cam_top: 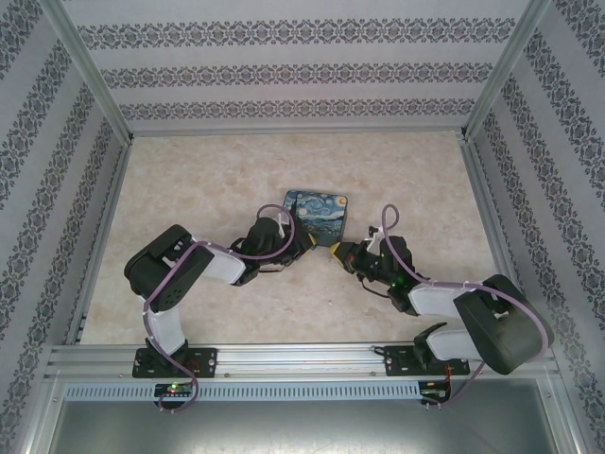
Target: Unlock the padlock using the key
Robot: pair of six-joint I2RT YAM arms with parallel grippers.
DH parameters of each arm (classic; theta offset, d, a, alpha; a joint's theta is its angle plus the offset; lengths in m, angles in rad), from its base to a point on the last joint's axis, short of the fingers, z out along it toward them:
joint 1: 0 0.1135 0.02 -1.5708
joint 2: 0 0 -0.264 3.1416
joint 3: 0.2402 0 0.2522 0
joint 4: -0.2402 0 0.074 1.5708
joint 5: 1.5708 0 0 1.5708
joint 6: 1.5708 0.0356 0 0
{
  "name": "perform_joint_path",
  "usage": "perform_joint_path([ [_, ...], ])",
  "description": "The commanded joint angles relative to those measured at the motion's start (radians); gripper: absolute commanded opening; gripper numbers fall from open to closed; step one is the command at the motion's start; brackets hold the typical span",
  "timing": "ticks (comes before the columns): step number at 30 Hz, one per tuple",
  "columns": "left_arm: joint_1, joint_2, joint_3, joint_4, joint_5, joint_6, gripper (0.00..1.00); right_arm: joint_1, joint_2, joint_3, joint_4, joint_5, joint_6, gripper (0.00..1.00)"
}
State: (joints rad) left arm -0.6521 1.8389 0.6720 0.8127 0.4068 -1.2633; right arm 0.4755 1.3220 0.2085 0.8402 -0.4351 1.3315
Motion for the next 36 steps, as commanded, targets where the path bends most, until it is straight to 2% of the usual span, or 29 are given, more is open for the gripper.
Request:
perform_joint_path([
  [1,0.016,-0.029,-0.011,0.126,0.063,-0.093,0.0,0.012,-0.012,-0.022,0.038,0.037,-0.015,0.0],
  [12,0.016,-0.061,0.012,0.131,0.078,-0.156,0.0,0.02,-0.028,-0.044,0.04,0.086,0.016,0.0],
  [21,0.015,-0.033,0.001,0.227,0.082,-0.244,0.0,0.037,0.001,-0.007,0.058,0.104,0.028,0.0],
  [36,0.012,-0.036,0.002,0.24,0.081,-0.259,0.0,0.055,0.027,0.029,0.072,0.134,0.043,0.0],
])
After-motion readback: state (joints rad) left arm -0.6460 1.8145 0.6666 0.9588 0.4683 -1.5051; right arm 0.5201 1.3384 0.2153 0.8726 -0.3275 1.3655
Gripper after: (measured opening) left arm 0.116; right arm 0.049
